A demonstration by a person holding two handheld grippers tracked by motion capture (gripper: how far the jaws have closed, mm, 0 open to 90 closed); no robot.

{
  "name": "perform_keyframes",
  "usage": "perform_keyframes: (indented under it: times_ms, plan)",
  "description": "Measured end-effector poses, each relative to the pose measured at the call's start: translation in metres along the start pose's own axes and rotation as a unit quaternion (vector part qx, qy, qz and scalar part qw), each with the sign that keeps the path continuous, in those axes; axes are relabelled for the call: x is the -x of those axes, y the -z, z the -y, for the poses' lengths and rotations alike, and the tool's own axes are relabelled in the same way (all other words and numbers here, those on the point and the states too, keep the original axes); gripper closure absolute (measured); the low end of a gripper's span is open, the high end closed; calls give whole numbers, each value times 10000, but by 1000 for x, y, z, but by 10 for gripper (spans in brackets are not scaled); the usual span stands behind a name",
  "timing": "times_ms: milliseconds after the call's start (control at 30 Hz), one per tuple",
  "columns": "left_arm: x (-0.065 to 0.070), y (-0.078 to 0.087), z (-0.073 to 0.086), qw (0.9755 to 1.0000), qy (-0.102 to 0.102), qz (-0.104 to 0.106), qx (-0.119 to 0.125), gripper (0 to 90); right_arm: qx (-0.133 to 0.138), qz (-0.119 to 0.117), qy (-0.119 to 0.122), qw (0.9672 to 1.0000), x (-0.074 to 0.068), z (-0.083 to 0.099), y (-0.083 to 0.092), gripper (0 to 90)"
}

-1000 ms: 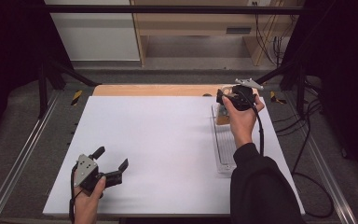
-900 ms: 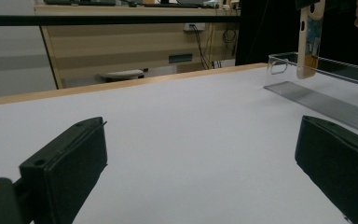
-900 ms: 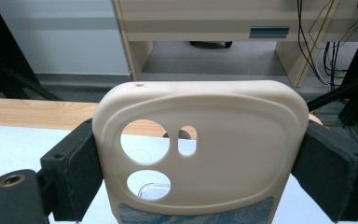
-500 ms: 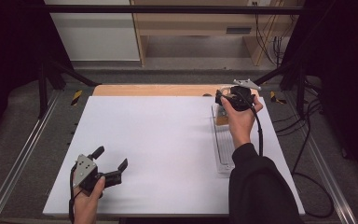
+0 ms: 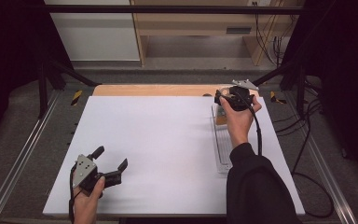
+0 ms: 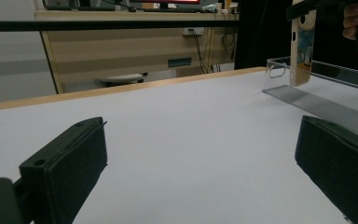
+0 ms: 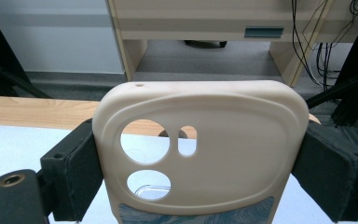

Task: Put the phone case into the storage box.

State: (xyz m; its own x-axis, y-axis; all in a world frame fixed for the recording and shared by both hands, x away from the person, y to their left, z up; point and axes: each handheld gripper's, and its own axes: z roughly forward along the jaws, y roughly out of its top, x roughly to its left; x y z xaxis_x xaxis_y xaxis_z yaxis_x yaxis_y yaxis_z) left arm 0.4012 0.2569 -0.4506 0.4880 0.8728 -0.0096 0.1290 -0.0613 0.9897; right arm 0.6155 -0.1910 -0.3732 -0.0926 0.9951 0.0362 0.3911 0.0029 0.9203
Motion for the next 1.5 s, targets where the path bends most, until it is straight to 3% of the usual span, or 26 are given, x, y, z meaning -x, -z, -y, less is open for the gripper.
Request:
perform_keyframes:
  times_ms: [833,1500]
  plan:
    - [-1,0,0,10000,-22,10,1,18,-3,85,46,10000,3,9,-4,113]
    - [0,0,0,10000,-31,43,4,18,138,114,-147,9997,2,16,-14,112]
